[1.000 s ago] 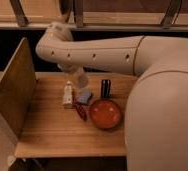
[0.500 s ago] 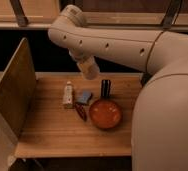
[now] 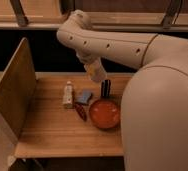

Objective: Place the ceramic cup over the eraser

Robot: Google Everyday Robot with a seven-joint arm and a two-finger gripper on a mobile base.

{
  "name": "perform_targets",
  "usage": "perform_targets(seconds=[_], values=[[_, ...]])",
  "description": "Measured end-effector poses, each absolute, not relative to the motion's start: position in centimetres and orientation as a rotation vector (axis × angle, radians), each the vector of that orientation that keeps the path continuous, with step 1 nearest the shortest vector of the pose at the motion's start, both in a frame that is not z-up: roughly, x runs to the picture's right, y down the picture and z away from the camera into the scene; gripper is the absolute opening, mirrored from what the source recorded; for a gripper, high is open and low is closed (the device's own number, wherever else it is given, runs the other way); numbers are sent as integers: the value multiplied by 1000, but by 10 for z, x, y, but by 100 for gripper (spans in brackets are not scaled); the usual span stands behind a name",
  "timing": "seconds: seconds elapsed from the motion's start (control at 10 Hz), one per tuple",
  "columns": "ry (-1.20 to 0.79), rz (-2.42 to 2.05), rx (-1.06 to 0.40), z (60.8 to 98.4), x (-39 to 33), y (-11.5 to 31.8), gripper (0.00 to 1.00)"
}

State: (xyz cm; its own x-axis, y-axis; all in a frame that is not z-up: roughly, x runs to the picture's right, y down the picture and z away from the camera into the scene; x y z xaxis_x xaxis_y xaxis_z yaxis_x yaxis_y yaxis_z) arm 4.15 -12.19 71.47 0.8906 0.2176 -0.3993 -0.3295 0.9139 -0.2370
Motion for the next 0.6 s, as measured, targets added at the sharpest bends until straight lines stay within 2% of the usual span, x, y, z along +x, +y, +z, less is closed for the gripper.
perform_targets(seconds=[0.3, 0.6], values=[[382, 328, -321, 708, 74, -159, 0], [224, 420, -340, 719, 81, -185, 0]])
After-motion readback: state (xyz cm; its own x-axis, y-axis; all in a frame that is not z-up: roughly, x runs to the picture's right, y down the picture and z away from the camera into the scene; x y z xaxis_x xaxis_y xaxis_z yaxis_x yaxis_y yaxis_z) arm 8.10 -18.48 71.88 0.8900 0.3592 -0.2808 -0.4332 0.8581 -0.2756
